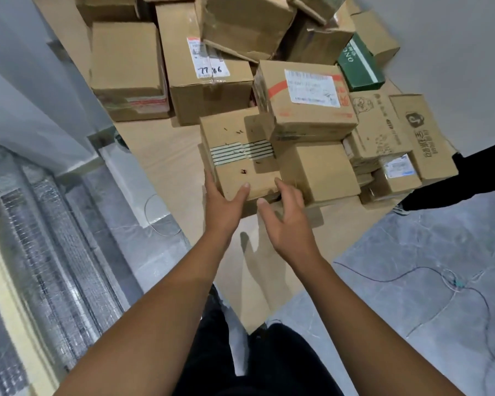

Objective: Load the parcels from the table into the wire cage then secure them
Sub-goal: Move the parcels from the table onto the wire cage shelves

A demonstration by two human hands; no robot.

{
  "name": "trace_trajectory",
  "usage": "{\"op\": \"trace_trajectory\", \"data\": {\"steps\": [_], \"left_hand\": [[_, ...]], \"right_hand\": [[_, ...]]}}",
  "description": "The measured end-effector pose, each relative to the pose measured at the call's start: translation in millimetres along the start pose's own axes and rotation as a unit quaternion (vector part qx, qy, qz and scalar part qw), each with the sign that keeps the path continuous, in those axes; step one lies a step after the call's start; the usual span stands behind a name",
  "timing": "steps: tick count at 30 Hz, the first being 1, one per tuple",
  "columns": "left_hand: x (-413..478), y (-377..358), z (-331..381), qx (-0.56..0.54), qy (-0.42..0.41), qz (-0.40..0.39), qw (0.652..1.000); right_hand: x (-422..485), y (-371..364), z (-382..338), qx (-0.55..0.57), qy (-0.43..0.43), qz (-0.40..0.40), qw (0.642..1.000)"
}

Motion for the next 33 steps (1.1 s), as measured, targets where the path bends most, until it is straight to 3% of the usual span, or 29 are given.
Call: {"op": "trace_trajectory", "data": {"steps": [5, 11, 17, 25, 33], "left_hand": [[1, 6, -5, -0.030, 0.033, -0.018, 0.999], [-7, 15, 3, -0.045, 0.009, 0.001, 0.999], [-19, 31, -3, -0.040, 0.028, 0.015, 0.999], [-69, 107, -29, -0.177, 0.083, 0.135, 0.971], [-116, 224, -56, -0.258, 0.044, 0.262, 0.929]], "right_hand": [[10, -6, -2, -0.012, -0.004, -0.003, 1.000], [21, -15, 9, -0.040, -0.011, -0.022, 0.999], [22, -21, 11, 0.026, -0.022, -0.045, 0.998], [-3, -51, -19, 0.068, 0.017, -0.126, 0.990], [-83, -131, -107, 0.109, 0.130, -0.260, 0.951]]}}
Point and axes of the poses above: each hand's wrist, its own x-axis towards the middle knuckle, its own y-axis out of the back of the hand, z = x × y, the point moved 9 cm from there along x, towards the middle knuckle, and after that the axes turned 14 degrees about z, right-handed, at the moved point
